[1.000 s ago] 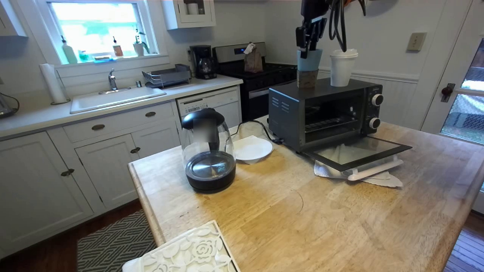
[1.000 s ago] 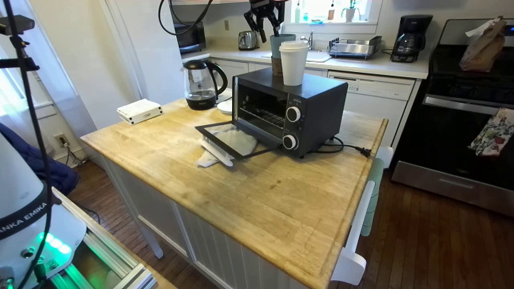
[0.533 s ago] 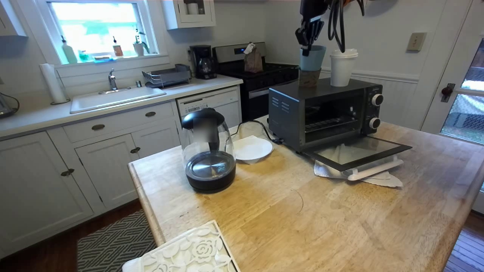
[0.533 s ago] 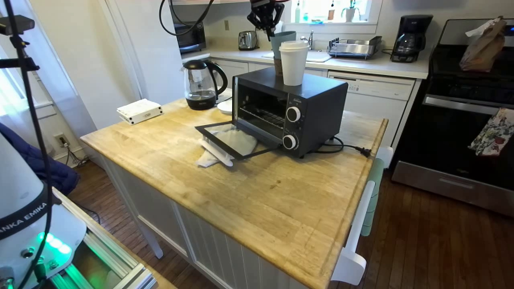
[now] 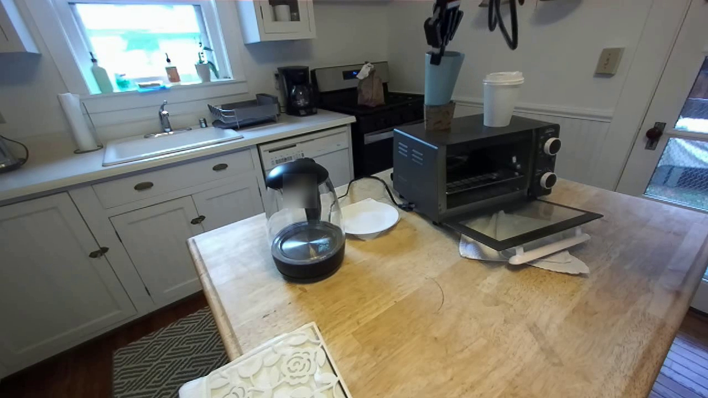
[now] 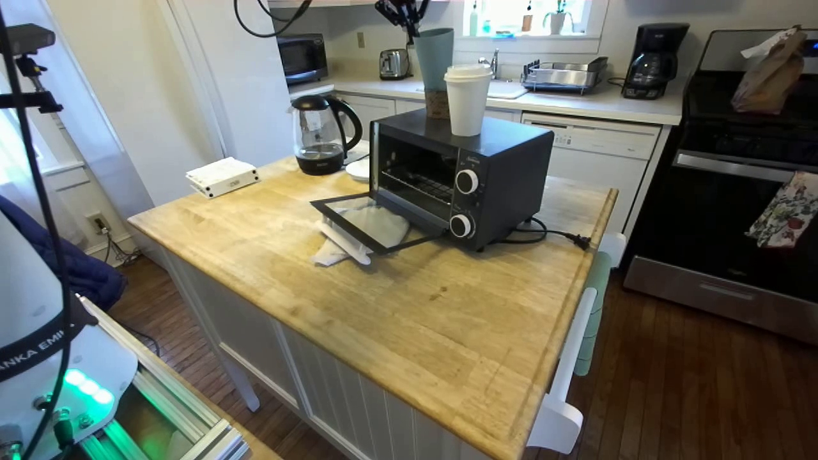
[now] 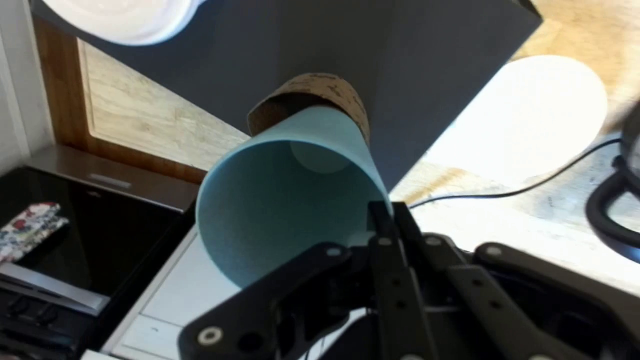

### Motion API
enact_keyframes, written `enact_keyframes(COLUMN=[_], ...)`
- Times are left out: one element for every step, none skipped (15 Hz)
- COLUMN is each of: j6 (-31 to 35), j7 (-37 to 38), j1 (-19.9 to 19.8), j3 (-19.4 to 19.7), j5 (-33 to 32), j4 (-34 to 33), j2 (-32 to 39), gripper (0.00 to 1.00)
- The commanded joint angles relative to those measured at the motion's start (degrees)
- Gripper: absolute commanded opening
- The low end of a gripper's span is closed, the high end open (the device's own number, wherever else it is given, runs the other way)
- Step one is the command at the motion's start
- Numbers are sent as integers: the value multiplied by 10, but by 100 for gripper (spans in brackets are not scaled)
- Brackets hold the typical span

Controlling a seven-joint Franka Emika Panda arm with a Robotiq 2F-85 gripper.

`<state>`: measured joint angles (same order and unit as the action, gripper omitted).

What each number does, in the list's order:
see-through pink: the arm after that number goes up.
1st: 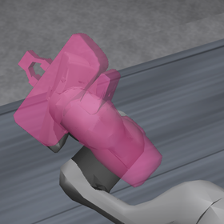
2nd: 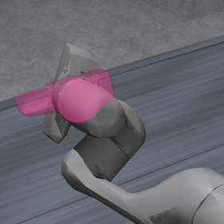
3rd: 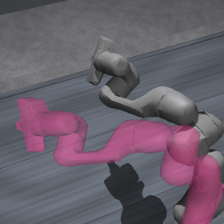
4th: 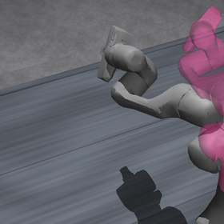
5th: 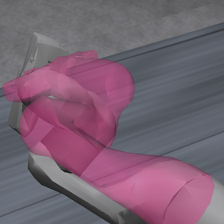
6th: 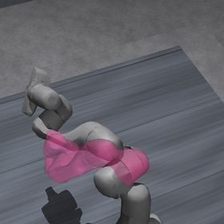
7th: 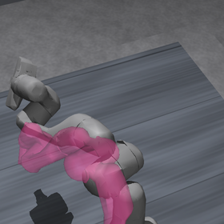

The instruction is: Pick up the blue cup and put it on the table

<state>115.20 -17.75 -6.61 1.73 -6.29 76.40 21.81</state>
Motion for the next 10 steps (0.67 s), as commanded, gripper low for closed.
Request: enact_keyframes(j6=[-30, -40, -54, -75, -101, -126, -155, -185, -215, -248], j7=[-99, -125, -152, -175, -193, -209, -222, -234, -244, -248], j1=[-2, -2, -2, -4, -3, -2, -1, 1, 4, 30], j3=[-31, -39, -48, -57, -63, -66, -69, -70, -72, -52], j5=[30, 38, 52, 76, 102, 126, 149, 169, 181, 186], j4=[59, 71, 81, 89, 101, 108, 119, 124, 132, 134], j2=[-102, -129, -155, -178, -203, -220, -238, -251, -261, -269], gripper=[1, 1, 1, 1, 1, 1, 1, 1, 1, 1])
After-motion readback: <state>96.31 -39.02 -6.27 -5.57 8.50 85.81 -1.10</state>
